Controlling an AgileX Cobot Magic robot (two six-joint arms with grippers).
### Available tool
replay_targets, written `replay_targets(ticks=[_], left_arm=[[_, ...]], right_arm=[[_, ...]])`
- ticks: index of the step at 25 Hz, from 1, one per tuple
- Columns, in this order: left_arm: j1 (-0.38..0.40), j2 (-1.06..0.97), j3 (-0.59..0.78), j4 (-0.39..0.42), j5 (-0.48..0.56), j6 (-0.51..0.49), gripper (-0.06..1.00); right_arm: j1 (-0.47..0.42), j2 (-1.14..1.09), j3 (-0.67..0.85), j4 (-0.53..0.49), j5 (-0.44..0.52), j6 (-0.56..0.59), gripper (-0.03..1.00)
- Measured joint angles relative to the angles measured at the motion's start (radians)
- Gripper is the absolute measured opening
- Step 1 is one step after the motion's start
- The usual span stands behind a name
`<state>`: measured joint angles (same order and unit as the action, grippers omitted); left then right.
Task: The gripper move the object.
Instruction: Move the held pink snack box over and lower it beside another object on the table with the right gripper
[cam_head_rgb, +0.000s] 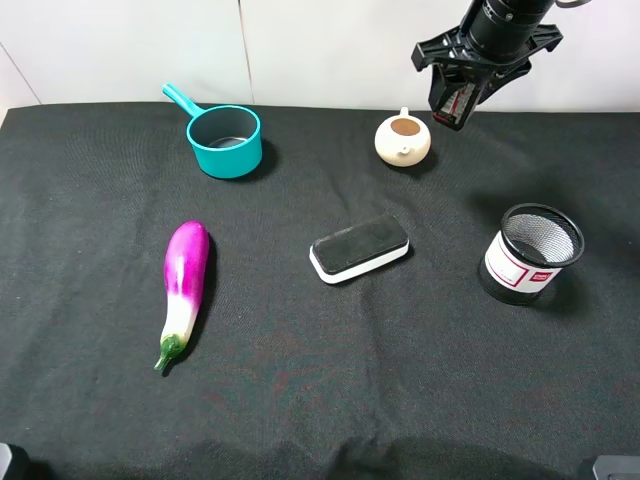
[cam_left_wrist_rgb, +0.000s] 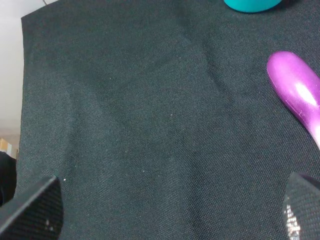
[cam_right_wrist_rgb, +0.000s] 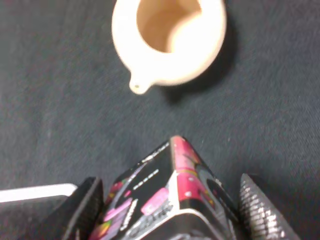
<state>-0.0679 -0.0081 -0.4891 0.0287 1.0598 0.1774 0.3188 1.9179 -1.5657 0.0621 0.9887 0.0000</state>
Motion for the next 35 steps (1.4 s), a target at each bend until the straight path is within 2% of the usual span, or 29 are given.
replay_targets(ticks=[4,25,35], left_arm=[[0.0,0.0,0.0,0.0,0.0,0.0,0.93],[0.0,0.0,0.0,0.0,0.0,0.0,0.93],[0.0,0.0,0.0,0.0,0.0,0.001,0.93]], right_arm=[[-0.033,0.042,-0.035,0.0,-0.015,0.0,0.42],[-0.168,0.206,-0.043,0.017,-0.237,-0.049,0.42],[-0.186,0.264,-0.043,0.031,-0.306,-0.053,0.42]])
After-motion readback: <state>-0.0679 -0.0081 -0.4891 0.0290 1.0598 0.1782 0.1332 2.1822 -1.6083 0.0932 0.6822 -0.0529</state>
